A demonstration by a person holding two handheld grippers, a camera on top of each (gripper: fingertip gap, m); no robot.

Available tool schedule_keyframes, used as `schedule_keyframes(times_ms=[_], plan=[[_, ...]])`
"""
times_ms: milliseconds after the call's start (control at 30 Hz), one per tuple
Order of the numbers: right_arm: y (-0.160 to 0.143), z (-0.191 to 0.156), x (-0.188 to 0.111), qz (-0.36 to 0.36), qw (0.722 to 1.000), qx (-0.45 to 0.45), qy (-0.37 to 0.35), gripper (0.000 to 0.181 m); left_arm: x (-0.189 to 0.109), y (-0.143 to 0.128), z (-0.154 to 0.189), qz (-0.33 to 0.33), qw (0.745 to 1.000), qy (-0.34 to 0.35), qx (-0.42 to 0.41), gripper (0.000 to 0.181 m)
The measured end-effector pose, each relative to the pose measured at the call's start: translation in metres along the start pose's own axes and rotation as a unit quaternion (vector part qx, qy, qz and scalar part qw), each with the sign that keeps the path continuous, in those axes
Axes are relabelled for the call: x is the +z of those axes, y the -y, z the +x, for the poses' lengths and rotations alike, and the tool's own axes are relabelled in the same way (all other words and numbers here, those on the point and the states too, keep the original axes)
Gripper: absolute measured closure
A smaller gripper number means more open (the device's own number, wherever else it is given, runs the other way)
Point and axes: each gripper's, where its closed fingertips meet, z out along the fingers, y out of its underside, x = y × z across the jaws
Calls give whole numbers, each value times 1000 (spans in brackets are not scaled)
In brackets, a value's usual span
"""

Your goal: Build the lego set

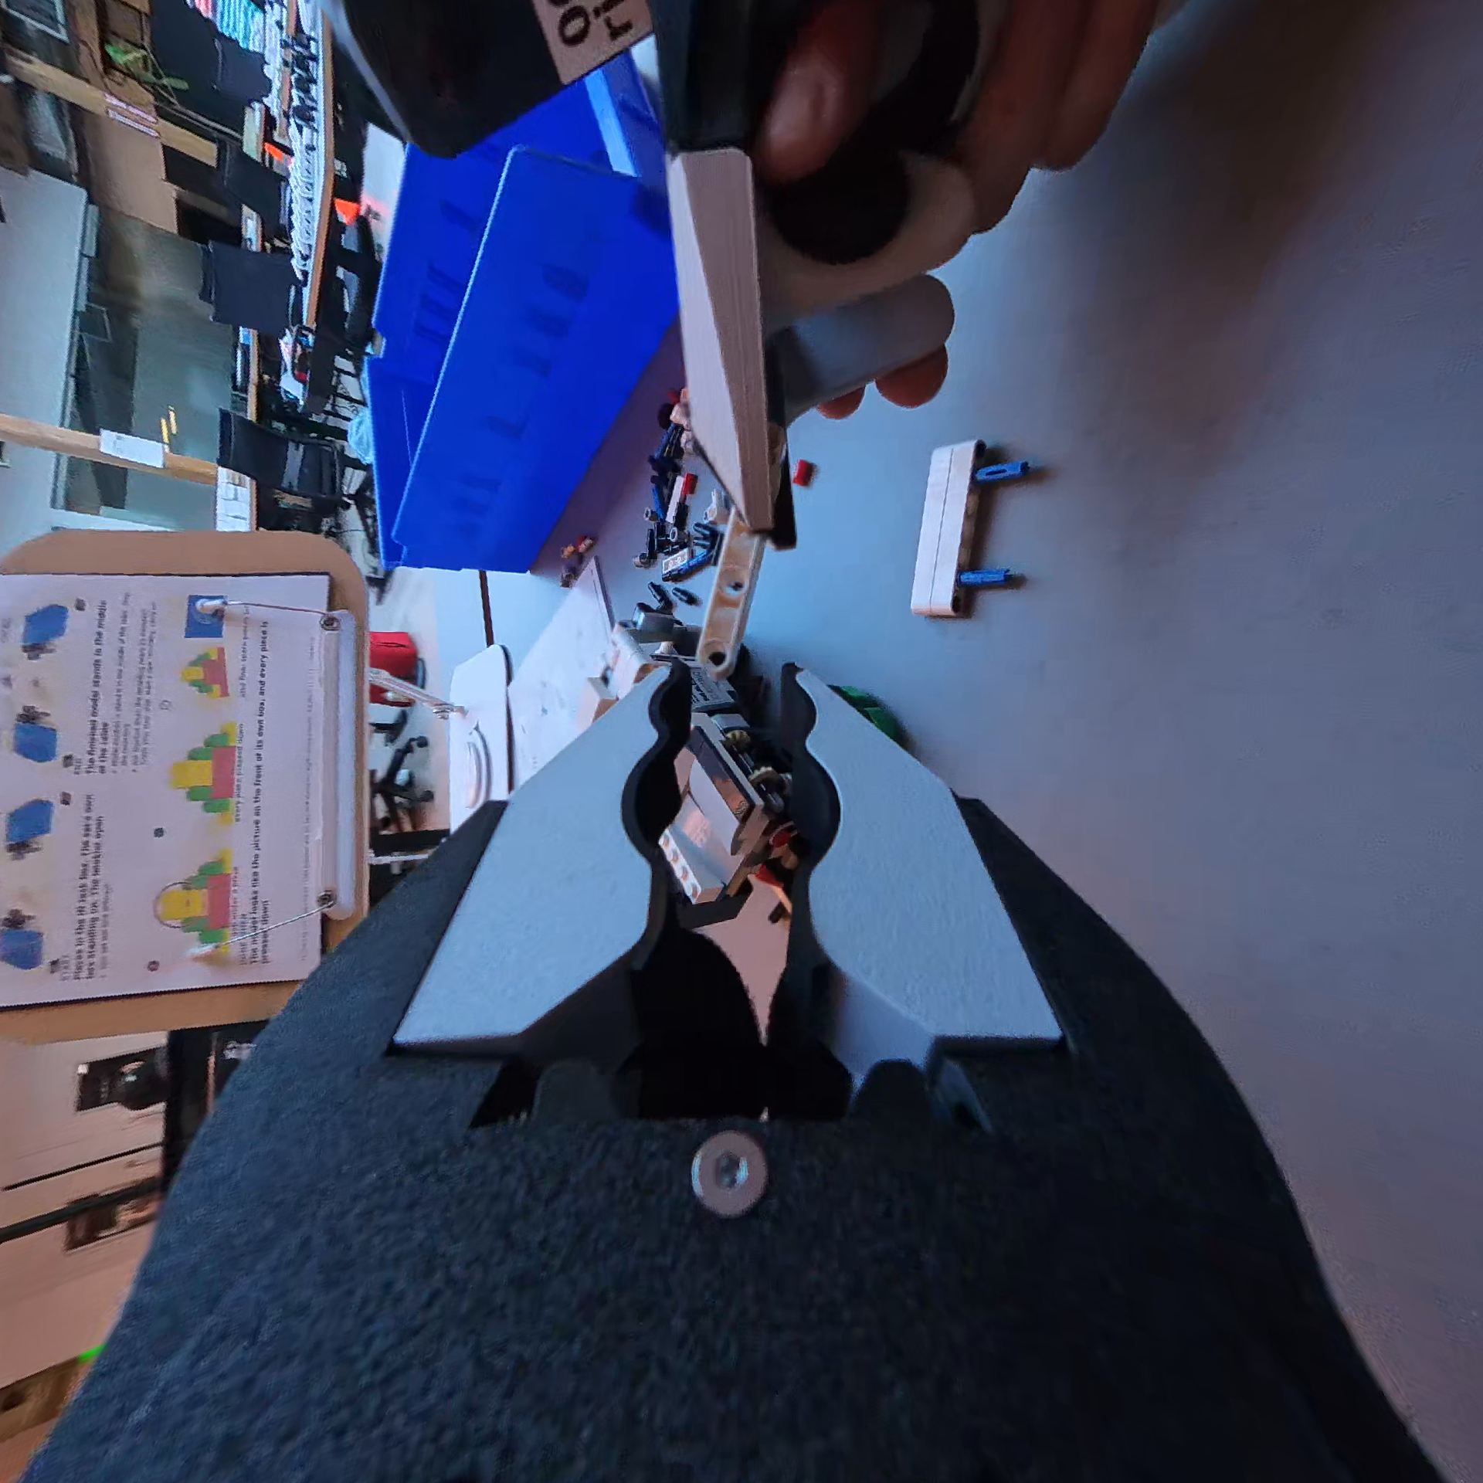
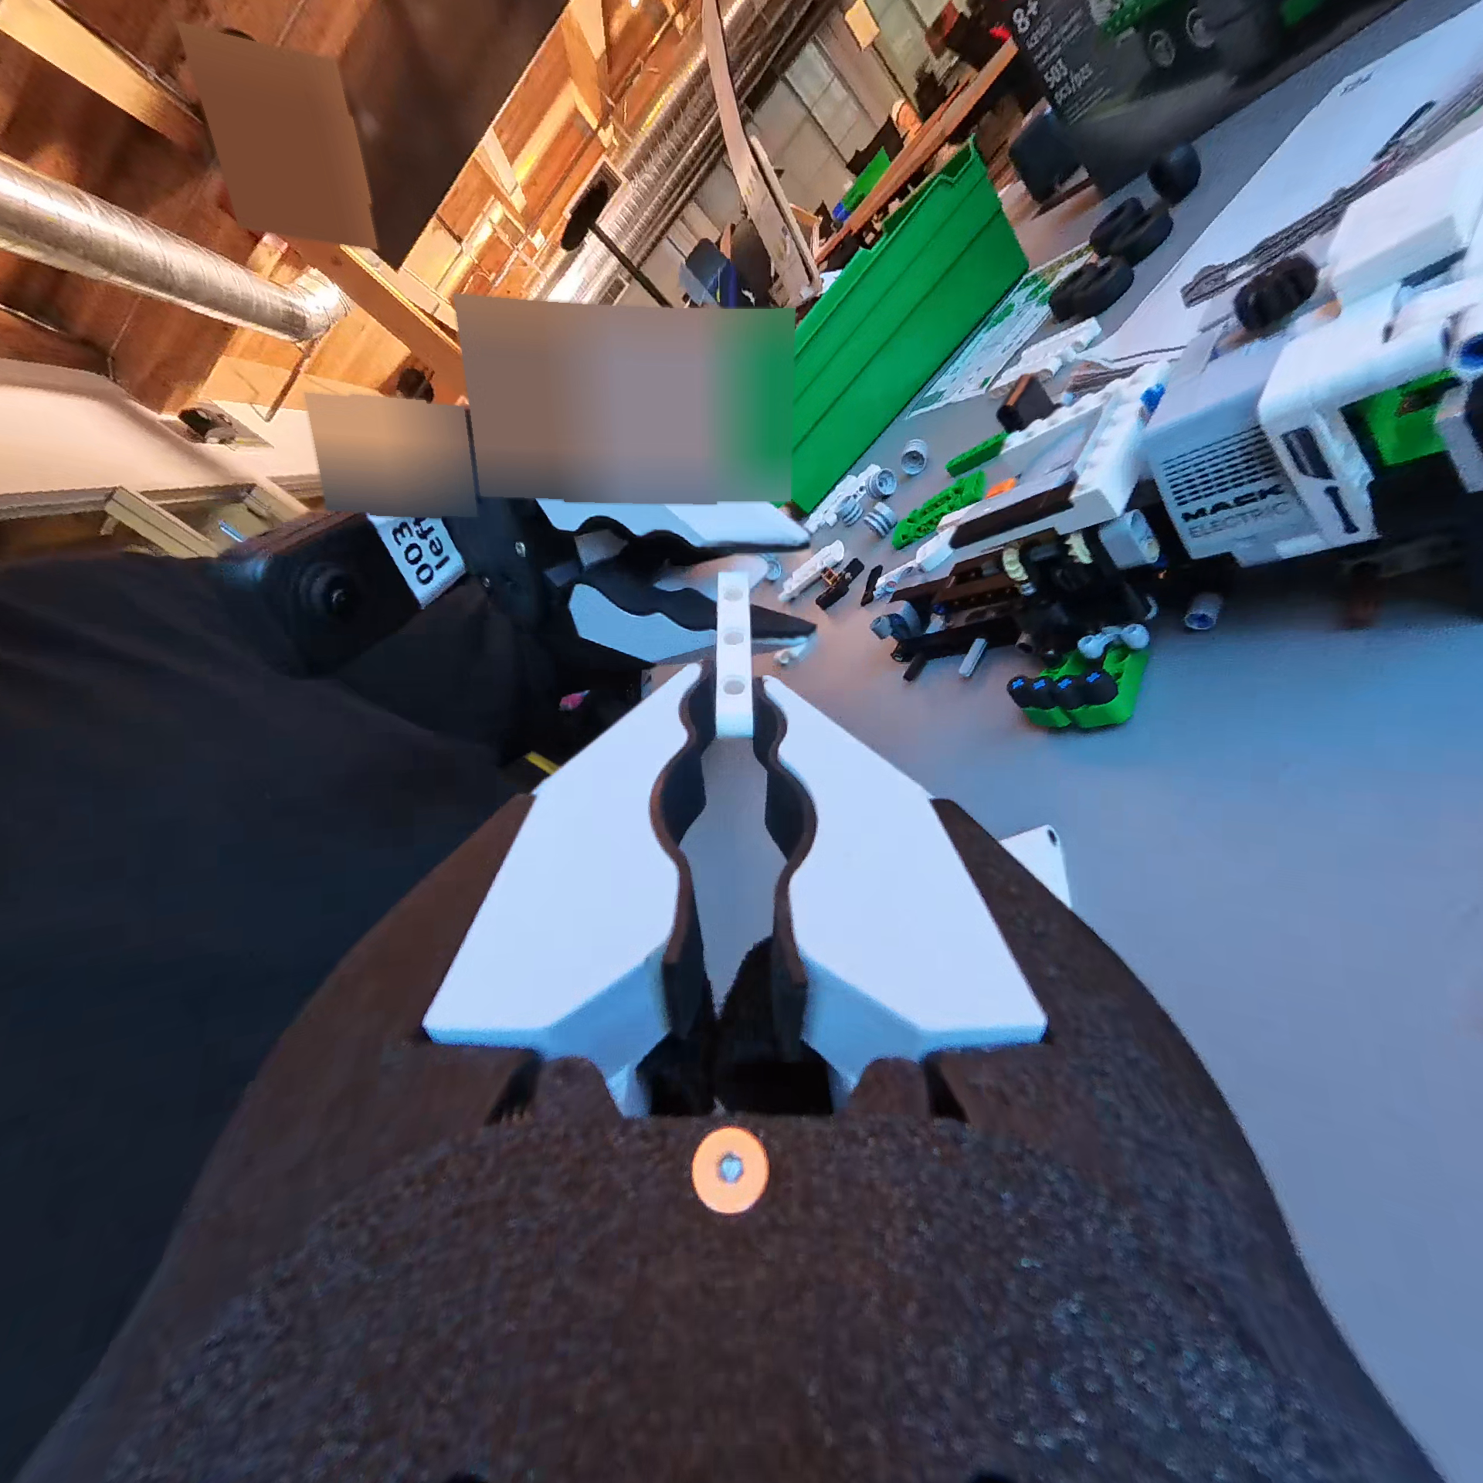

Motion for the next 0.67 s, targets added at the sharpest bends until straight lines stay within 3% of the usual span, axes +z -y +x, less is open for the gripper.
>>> schedule_keyframes(times_ms=[200, 333, 400, 500, 667], plan=[[-6, 1, 11, -12, 1000, 4, -6, 174, -4, 2, 3, 8, 999, 24, 38, 174], [-11, 1, 14, -23, 999, -17, -21, 174, -9, 0, 15, 9, 1000, -10, 13, 176], [-12, 2, 11, -31, 997, -54, -48, 168, -10, -1, 19, 12, 999, -30, -13, 176], [-12, 7, -2, -52, 989, -89, -102, 144, -7, -4, 28, 10, 994, -82, -73, 177], [-15, 20, -40, -66, 954, -209, -205, 133, 6, -11, 57, 5, 953, -211, -216, 175]])
